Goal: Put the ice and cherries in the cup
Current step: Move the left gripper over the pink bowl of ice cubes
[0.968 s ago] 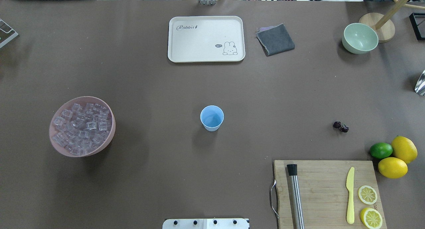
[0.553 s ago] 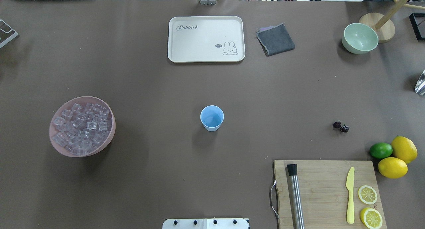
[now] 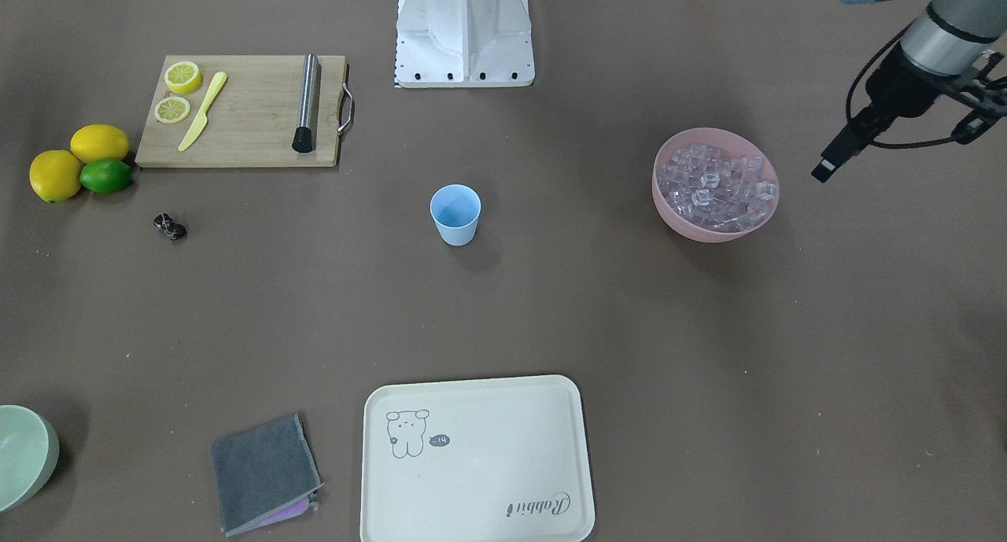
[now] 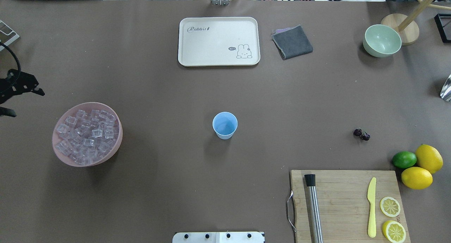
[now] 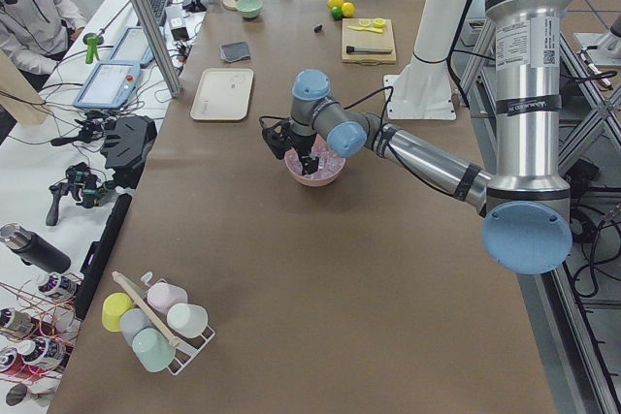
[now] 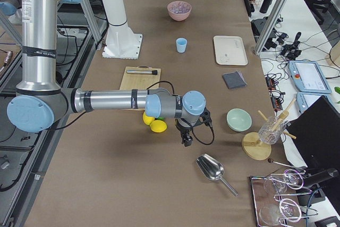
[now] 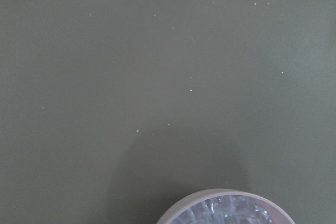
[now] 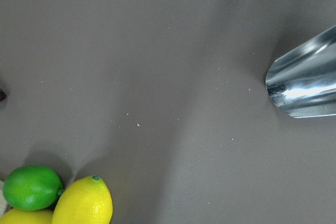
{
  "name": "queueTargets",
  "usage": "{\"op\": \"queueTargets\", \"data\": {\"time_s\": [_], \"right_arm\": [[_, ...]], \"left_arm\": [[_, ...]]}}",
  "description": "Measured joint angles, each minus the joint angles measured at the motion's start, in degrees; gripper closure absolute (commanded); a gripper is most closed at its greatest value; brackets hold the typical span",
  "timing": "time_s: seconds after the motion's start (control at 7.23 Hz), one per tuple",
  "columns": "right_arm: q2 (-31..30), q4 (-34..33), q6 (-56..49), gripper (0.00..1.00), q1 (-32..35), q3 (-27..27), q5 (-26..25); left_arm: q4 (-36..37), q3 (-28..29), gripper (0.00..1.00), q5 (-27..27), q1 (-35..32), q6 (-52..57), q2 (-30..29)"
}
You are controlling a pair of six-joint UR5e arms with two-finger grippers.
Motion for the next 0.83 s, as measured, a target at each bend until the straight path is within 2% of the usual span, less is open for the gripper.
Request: {"op": "queueTargets", "data": {"time_s": [0.28, 0.55, 0.83], "right_arm": [[-0.01, -0.06, 0.38, 0.00, -0.03, -0.02, 0.11], [-0.01, -0.07, 0.61, 0.00, -0.09, -0.02, 0.16], [-0.01, -0.07, 0.65, 0.00, -0.11, -0.02, 0.11]], "left_arm": [[0.18, -0.28, 0.06, 5.23, 6.17, -10.65, -1.79], [0.20, -0.16, 0.07, 10.22, 10.70, -15.60, -1.71], [0.26, 0.12, 0.08, 12.60, 12.26, -17.80, -0.78]]}}
